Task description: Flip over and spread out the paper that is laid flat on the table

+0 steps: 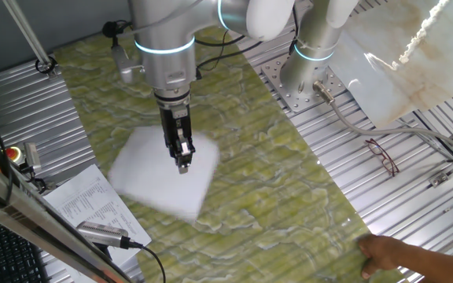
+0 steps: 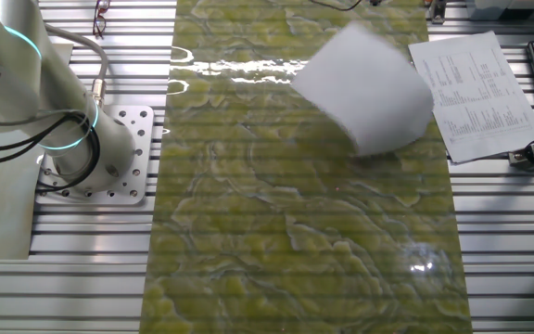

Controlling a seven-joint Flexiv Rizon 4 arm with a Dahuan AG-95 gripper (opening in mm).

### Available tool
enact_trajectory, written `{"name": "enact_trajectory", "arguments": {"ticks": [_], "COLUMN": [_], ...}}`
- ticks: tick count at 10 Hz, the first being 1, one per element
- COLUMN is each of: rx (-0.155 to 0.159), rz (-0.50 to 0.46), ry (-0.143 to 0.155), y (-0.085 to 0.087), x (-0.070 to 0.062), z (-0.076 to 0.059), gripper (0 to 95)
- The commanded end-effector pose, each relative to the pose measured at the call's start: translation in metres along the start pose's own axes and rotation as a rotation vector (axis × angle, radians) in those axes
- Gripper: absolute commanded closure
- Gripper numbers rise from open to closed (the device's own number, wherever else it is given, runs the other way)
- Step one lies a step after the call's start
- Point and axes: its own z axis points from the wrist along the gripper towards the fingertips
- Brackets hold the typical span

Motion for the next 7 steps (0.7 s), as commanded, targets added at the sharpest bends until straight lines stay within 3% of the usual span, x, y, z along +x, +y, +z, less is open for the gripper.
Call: {"name": "enact_trajectory", "arguments": {"ticks": [1, 4, 5, 6, 7], "rx": [0.002, 0.067, 0.116, 0.192, 0.25], "rz": [-0.003, -0.077, -0.128, -0.176, -0.2], "ry": [0.001, 0.02, 0.028, 0.049, 0.079], "y": [0.0, -0.017, -0.027, -0.034, -0.038], "x": [-0.001, 0.003, 0.006, 0.009, 0.01], "z": [0.001, 0.008, 0.013, 0.015, 0.016], "gripper": [76.0, 76.0, 76.0, 95.0, 95.0]}}
